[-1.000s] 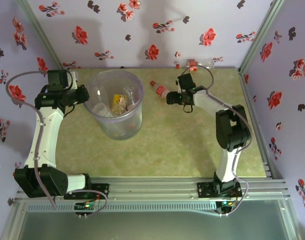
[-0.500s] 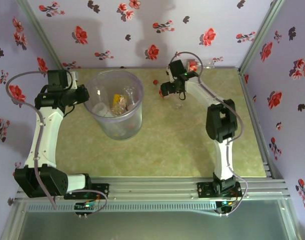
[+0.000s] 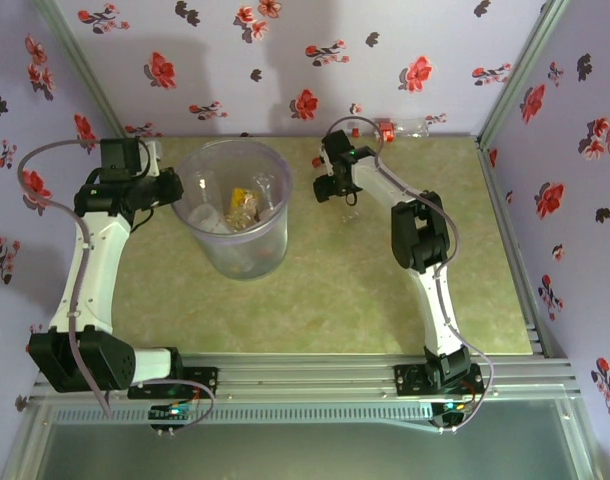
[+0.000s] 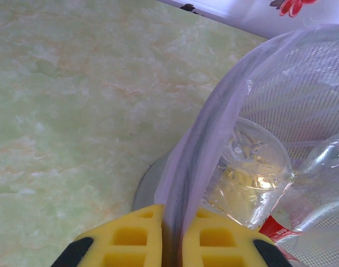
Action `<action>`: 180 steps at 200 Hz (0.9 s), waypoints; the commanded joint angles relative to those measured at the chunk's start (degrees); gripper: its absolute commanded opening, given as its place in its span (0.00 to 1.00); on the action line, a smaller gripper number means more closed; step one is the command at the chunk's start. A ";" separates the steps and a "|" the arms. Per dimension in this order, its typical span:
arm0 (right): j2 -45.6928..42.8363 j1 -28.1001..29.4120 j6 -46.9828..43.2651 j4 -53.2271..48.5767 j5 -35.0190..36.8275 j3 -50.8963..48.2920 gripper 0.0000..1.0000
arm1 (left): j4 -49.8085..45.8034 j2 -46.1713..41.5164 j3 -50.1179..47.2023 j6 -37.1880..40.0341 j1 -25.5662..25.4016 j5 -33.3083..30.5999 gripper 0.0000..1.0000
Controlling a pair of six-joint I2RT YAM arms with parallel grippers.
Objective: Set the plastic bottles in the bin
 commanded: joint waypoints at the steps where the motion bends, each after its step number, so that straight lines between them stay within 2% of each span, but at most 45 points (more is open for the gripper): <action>1: 1.67 -0.44 0.86 -2.06 -0.34 2.68 0.69 | -0.16 1.11 -0.25 -0.52 -1.88 2.71 0.00; 35: -1.60 -1.19 1.81 -1.78 -0.42 2.15 0.55 | -0.16 1.63 0.09 -0.61 -3.26 2.75 0.00; 84: -11.92 -2.14 2.60 0.97 -2.19 -2.68 0.50 | 0.44 2.15 0.81 -1.21 -4.54 3.53 0.00; 123: -19.11 -3.21 3.20 1.85 -3.56 -5.77 0.50 | 1.06 3.43 1.10 -1.22 -5.27 3.71 0.00; 154: -26.21 -4.38 3.93 3.98 -4.51 -8.82 0.48 | 3.22 3.95 1.11 -2.15 -5.88 7.11 0.00; 180: -33.57 -5.37 4.93 6.76 -6.12 -10.85 0.46 | 3.44 4.79 2.01 -2.41 -7.23 7.18 0.00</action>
